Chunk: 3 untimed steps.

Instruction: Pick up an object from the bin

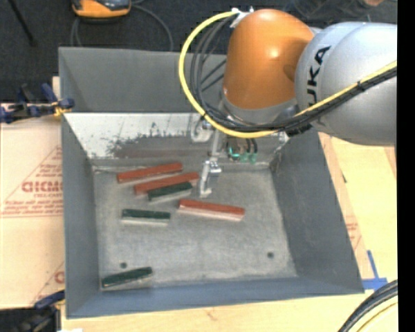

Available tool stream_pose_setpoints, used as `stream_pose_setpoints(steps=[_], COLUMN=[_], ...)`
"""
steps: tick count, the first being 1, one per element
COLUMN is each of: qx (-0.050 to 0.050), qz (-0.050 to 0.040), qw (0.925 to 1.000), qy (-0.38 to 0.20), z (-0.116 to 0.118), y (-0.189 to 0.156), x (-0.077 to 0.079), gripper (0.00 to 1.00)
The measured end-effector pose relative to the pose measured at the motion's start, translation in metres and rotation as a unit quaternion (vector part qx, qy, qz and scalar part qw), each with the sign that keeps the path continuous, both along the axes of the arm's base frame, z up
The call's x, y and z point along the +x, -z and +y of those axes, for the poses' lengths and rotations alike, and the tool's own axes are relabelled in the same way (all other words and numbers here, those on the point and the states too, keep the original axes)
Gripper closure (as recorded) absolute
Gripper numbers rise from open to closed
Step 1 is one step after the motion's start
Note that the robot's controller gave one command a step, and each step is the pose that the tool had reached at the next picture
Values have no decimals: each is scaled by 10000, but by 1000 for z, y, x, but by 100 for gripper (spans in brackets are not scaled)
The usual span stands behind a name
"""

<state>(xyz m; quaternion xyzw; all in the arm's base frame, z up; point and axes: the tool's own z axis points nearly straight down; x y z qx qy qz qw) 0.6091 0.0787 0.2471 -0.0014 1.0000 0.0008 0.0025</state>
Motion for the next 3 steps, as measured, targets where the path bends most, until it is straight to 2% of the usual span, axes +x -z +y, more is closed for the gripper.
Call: stream_pose_setpoints(steps=[1, 2, 3], qx=[5, -16, -19], qz=[-37, -5, -22], qw=[10000, 9917, 9749], qy=[-54, -1285, -2225], z=[-1, 26, 40], y=[6, 61, 126], x=[0, -15, -15], gripper=[0, 0, 0])
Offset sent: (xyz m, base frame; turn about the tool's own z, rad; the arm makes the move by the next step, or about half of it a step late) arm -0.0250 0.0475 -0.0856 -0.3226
